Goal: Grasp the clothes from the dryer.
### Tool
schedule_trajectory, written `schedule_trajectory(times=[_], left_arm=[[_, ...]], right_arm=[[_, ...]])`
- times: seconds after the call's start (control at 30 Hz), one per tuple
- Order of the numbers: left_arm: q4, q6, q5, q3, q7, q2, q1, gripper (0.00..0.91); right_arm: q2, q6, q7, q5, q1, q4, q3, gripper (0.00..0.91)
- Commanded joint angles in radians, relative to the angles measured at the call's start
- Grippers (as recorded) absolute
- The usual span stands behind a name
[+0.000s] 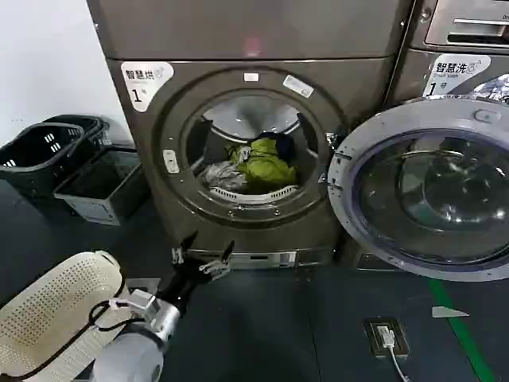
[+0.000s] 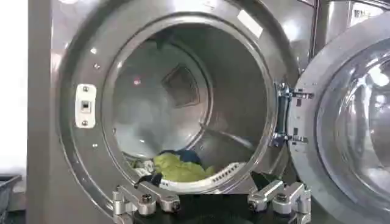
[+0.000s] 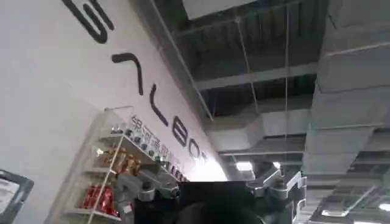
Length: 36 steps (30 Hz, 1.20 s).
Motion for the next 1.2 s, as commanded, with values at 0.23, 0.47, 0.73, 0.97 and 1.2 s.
schedule_trajectory(times=[0.23,0.47,0.73,0.97,1.2], left_arm=[[-0.011,-0.007,0.040,0.018,0.025,-0.007,0.016,0.907],[-0.016,-0.004,0.064,0.023,0.026,-0.007,0.022,0.907],[-0.042,0.012,0.059,0.021,0.025,-0.009,0.031,0.907],[-0.040,0.009,0.082,0.022,0.024,-0.009,0.041,0.907],[-0.041,0.010,0.105,0.023,0.025,-0.008,0.051,0.907]], right_arm=[[-0.003,0.035,0.019,0.019,0.008,-0.001,-0.015,0.907],[-0.001,0.029,0.006,-0.013,0.011,-0.005,-0.018,0.907],[-0.006,0.028,0.010,-0.014,0.011,-0.013,-0.008,0.907],[-0.006,0.042,0.007,-0.009,0.006,-0.016,0.000,0.907],[-0.007,0.043,0.004,-0.008,0.003,-0.019,0.007,0.907]])
